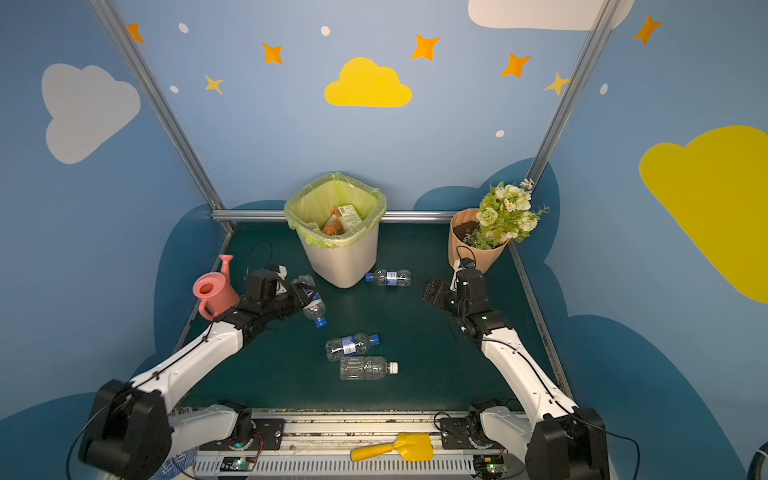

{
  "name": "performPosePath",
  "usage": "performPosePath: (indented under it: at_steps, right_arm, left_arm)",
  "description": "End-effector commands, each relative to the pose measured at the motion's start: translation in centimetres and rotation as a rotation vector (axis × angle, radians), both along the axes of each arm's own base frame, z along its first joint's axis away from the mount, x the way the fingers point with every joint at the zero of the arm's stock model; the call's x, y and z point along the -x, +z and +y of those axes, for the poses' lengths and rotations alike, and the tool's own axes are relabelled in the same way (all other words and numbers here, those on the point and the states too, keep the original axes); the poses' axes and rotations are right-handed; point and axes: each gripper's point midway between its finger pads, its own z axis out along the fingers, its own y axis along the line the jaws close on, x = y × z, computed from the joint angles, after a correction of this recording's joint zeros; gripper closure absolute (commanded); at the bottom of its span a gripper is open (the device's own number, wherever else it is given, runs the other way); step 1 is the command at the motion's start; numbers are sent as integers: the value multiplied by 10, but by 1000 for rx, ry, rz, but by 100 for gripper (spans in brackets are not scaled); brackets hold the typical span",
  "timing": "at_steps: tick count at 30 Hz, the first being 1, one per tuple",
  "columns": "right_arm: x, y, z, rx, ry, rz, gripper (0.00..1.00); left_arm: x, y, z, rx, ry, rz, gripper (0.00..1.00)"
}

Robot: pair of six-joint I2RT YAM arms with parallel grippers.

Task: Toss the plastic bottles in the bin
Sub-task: 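Close the left gripper on the blue-labelled bottle and lift it, then swing the blue-labelled bottle over the bin and open the left gripper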

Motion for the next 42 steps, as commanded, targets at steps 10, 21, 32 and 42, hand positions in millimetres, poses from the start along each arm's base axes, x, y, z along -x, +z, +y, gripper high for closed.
performPosePath:
  at_steps: [10, 21, 32, 42]
  right_arm:
    - [-10, 3, 21, -65, 78, 5, 6]
    - [1, 4, 23, -89, 95, 9, 6]
    - [13, 13, 5, -29, 49, -36, 6]
    - [9, 6, 10, -52, 55, -14, 6]
  left_arm:
    - [48, 277, 71, -243, 272, -792, 58]
    - [-46, 322, -45, -412, 16, -902, 49]
    - [-102, 275, -68, -440, -136, -549, 0]
    - [-6, 308, -4, -382, 66, -797, 0]
